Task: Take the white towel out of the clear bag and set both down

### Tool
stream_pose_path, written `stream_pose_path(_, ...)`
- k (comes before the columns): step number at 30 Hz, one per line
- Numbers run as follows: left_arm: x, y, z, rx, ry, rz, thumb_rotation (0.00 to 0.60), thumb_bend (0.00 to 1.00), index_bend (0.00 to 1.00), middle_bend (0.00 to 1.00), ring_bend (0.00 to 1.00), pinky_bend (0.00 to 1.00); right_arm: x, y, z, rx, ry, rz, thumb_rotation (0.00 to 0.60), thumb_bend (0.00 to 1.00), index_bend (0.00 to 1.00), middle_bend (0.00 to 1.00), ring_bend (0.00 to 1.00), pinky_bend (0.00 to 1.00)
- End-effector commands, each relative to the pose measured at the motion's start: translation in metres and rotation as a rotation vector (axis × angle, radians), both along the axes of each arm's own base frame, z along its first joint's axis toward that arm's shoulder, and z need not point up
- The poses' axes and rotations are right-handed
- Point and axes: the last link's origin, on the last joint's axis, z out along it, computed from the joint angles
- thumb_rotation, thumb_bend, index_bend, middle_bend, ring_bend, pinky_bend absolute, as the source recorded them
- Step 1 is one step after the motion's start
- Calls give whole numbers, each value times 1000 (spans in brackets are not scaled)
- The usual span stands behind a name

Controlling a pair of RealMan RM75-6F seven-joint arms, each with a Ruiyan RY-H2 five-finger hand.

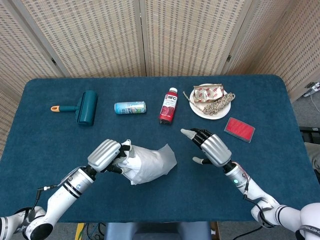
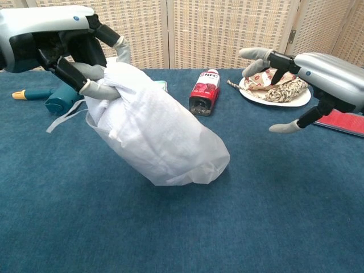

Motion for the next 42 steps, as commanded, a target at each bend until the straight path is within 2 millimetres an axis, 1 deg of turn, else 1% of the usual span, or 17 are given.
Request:
stream_pose_path(1, -1, 0, -1, -1, 1, 1, 600, 701, 719, 1000, 841, 960, 1, -2, -4, -2, 28, 2, 600, 0, 152, 448, 424, 555)
stream_pose_path(3, -1, 0, -1, 1, 2, 2, 600, 701, 719, 1000, 840, 960, 3, -4, -7, 5, 58, 7, 600, 0, 257, 651, 632, 706)
stream_pose_path(5, -1, 0, 0, 1, 0, 4, 600, 701, 719, 1000, 840, 960, 3, -5, -12, 32, 100, -1, 600, 0, 305, 799, 782, 825)
stream_pose_path(6, -1, 0, 0, 2, 0, 4, 600, 701, 719, 1000, 840, 960, 4, -6, -14, 43, 118, -6, 600, 0, 314, 861, 842, 875)
stream_pose_path(8, -2, 0, -1, 1, 0, 4, 600, 701, 719, 1000, 840, 960, 6, -8, -19, 72, 158, -19, 600, 0, 319, 948, 928, 943)
stream_pose_path(10, -2, 0, -1, 0, 0, 4, 600, 701, 719, 1000, 840, 960, 8, -9, -24, 93, 184, -29, 600, 0, 320, 990, 981, 982)
stream_pose_path(12, -2, 0, -1, -2, -1, 5, 600, 701, 719, 1000, 840, 960, 10, -11, -28, 106, 207, -39, 600, 0, 321, 1000, 1000, 998)
stream_pose_path(19, -2, 0, -2, -4, 1, 0, 600, 701, 719, 1000, 840, 960, 22, -18, -46, 147, 256, -51, 600, 0, 321, 1000, 1000, 1000)
stream_pose_path(26, -3, 0, -2, -5, 2, 2, 600, 701, 719, 1000, 840, 959, 38, -24, -62, 172, 246, -53, 600, 0, 321, 1000, 1000, 1000)
stream_pose_path(36, -6, 0, -2, -6, 7, 8, 600, 701, 719, 1000, 840, 960, 47, -27, -83, 245, 255, -85, 600, 5, 326, 1000, 1000, 1000)
stream_pose_path(37, -6, 1, -2, -7, 6, 9, 600, 701, 719, 1000, 840, 960, 48, -27, -85, 249, 253, -90, 600, 24, 342, 1000, 1000, 1000)
stream_pose_path(38, -6, 1, -2, -7, 6, 10, 600, 701, 719, 1000, 840, 960, 49, -27, -86, 249, 252, -92, 600, 72, 374, 1000, 1000, 1000)
stream_pose_path(40, -7, 1, -2, -6, 6, 11, 600, 701, 718, 1000, 840, 960, 50, -27, -88, 252, 246, -97, 600, 212, 448, 1000, 1000, 1000)
stream_pose_path(41, -7, 1, -1, -6, 5, 12, 600, 701, 719, 1000, 840, 960, 50, -27, -89, 254, 244, -101, 600, 316, 503, 1000, 1000, 1000)
stream_pose_path(42, -7, 1, -1, -6, 4, 13, 600, 701, 719, 1000, 840, 960, 50, -27, -90, 253, 244, -102, 600, 394, 544, 1000, 1000, 1000)
